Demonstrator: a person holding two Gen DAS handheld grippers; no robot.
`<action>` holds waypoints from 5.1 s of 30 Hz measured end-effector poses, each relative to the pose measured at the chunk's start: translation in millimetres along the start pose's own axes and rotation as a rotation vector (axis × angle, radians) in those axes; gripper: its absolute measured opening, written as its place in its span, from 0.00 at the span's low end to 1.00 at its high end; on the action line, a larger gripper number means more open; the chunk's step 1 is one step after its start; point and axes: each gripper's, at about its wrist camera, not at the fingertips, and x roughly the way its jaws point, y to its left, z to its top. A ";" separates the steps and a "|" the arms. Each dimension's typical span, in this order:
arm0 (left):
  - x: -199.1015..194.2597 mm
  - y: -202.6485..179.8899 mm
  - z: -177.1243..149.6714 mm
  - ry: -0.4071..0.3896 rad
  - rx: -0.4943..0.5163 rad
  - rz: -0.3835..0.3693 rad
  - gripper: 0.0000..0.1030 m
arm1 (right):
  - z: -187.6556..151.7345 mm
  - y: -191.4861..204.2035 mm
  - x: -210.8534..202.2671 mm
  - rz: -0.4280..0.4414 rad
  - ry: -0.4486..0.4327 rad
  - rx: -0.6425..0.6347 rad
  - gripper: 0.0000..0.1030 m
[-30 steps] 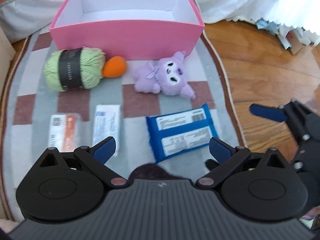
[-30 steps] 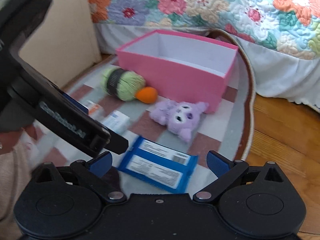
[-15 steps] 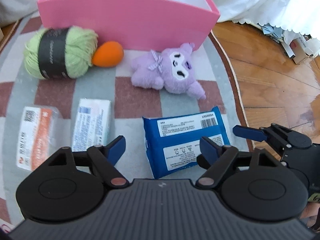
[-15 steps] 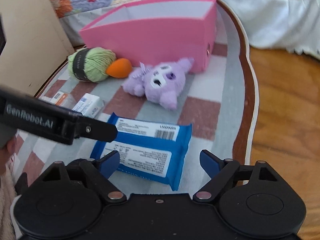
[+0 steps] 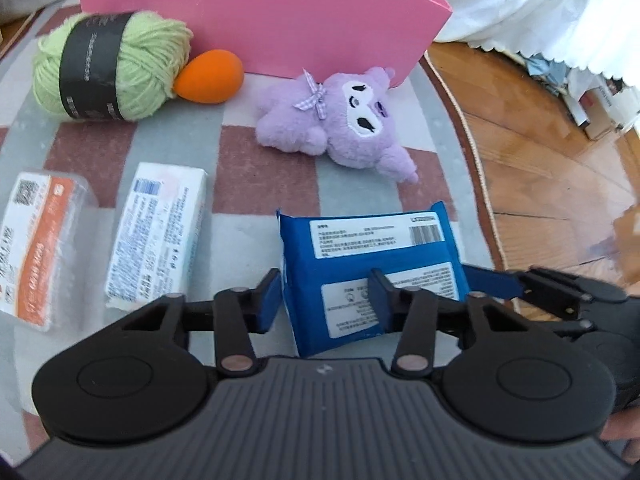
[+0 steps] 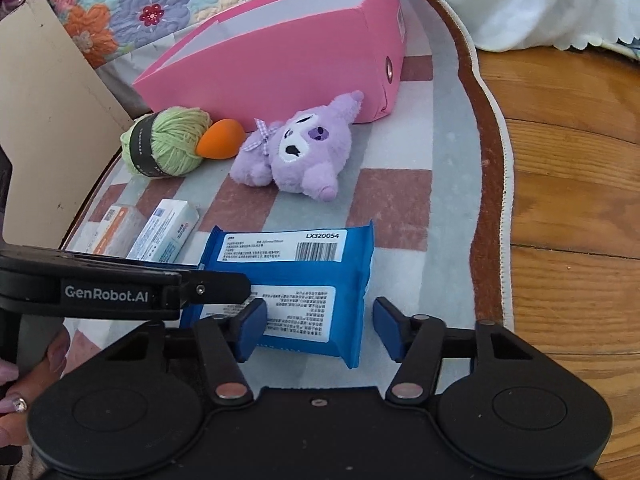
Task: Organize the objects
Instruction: 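Move the left tool to the blue wet-wipe pack and close on it, then lift the blue wet-wipe pack with the left tool into the pink box, then open the left tool to drop the pack inside the box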
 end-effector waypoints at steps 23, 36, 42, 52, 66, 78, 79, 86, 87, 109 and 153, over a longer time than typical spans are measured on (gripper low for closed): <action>-50.0 -19.5 7.6 -0.124 0.017 -0.023 0.31 | 11.6 23.1 -28.1 -0.015 -0.059 -0.067 0.46; -112.5 -18.4 34.4 -0.224 0.035 -0.036 0.31 | 51.4 63.1 -69.9 -0.027 -0.163 -0.217 0.46; -145.2 -15.8 60.0 -0.263 0.025 -0.061 0.31 | 83.5 84.6 -89.5 -0.039 -0.202 -0.282 0.46; -171.8 -9.1 114.7 -0.296 0.032 -0.104 0.31 | 144.9 112.6 -113.9 -0.086 -0.247 -0.363 0.41; -135.5 17.3 186.5 -0.272 0.002 -0.134 0.31 | 202.9 100.2 -81.1 -0.067 -0.232 -0.316 0.31; -55.2 28.1 251.4 -0.178 -0.014 -0.109 0.31 | 240.2 75.0 -9.3 -0.140 -0.151 -0.312 0.32; -45.5 29.7 255.8 -0.167 -0.021 -0.110 0.31 | 242.8 72.5 -1.9 -0.151 -0.141 -0.308 0.33; 12.2 34.8 279.6 -0.104 -0.051 -0.115 0.32 | 257.3 53.1 47.0 -0.215 -0.059 -0.297 0.35; 19.5 34.9 282.8 -0.094 -0.052 -0.112 0.32 | 258.7 49.6 52.9 -0.219 -0.048 -0.292 0.35; 92.3 41.8 304.8 -0.021 -0.134 -0.132 0.31 | 275.8 30.9 107.6 -0.307 0.070 -0.405 0.39; -7.0 3.3 264.5 0.010 0.050 0.074 0.20 | 246.0 51.9 19.9 -0.173 -0.051 -0.271 0.43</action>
